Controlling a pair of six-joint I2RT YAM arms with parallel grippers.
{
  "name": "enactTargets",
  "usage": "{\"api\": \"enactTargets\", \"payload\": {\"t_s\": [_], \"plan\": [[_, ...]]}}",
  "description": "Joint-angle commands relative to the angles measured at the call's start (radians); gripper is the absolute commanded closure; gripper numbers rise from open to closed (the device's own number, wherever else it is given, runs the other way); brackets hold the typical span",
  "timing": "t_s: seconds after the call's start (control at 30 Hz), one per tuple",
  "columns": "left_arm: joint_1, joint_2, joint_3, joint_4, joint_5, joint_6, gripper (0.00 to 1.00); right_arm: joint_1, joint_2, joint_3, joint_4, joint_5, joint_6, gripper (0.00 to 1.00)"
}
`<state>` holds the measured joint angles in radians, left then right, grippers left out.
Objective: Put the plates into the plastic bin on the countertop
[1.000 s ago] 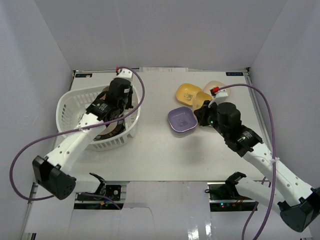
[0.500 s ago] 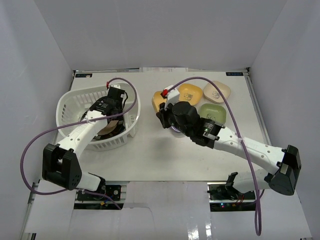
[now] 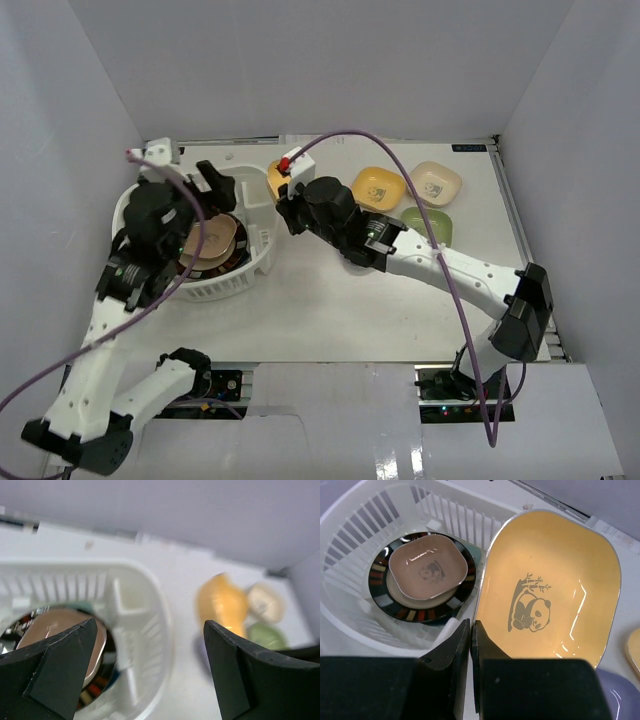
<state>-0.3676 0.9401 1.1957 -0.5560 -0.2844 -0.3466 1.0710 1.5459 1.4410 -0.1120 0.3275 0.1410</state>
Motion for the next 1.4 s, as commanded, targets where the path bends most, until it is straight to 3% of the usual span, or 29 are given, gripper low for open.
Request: {"api": "enactTargets", "payload": {"t_s": [0.0, 0.17, 0.3, 0.4, 0.6, 0.8, 0.87, 0.9, 1.0, 1.1, 1.27, 1.37], "plan": [[0.004, -0.167, 0.087, 0.094, 0.068, -0.043, 0.02, 0.009, 0.077, 0.149, 0.058, -0.037, -0.101, 0.92], [0.004, -0.305, 0.11, 0.152, 0.18, -0.071, 0.02, 0.012, 0.291, 0.364, 0.054, -0.221, -0.201, 0.92], [0.002, -0.363, 0.097, 0.166, 0.273, -0.089, 0.02, 0.017, 0.536, 0.664, -0.008, -0.352, -0.251, 0.92], [0.004, -0.377, 0.085, 0.148, 0.338, -0.091, 0.02, 0.038, 0.661, 0.824, -0.051, -0.364, -0.303, 0.92], [0.004, -0.38, 0.041, 0.145, 0.378, -0.114, 0.02, 0.055, 0.741, 0.765, 0.1, -0.395, -0.346, 0.92], [0.002, -0.363, 0.045, 0.148, 0.395, -0.123, 0.02, 0.122, 0.876, 0.871, 0.143, -0.349, -0.495, 0.9], [0.004, -0.359, 0.053, 0.148, 0.395, -0.127, 0.02, 0.127, 0.873, 0.849, 0.173, -0.34, -0.491, 0.84], [0.004, -0.353, 0.056, 0.148, 0.398, -0.129, 0.02, 0.127, 0.859, 0.834, 0.184, -0.337, -0.486, 0.72], [0.002, -0.333, 0.071, 0.145, 0.41, -0.14, 0.02, 0.121, 0.817, 0.765, 0.21, -0.283, -0.498, 0.54], [0.004, -0.311, 0.085, 0.145, 0.422, -0.15, 0.02, 0.112, 0.734, 0.676, 0.233, -0.265, -0.474, 0.46], [0.002, -0.264, 0.107, 0.146, 0.465, -0.181, 0.02, 0.095, 0.486, 0.39, 0.38, -0.278, -0.419, 0.45], [0.004, -0.198, 0.102, 0.162, 0.548, -0.215, 0.02, 0.054, 0.221, 0.12, 0.48, -0.265, -0.339, 0.53]]}}
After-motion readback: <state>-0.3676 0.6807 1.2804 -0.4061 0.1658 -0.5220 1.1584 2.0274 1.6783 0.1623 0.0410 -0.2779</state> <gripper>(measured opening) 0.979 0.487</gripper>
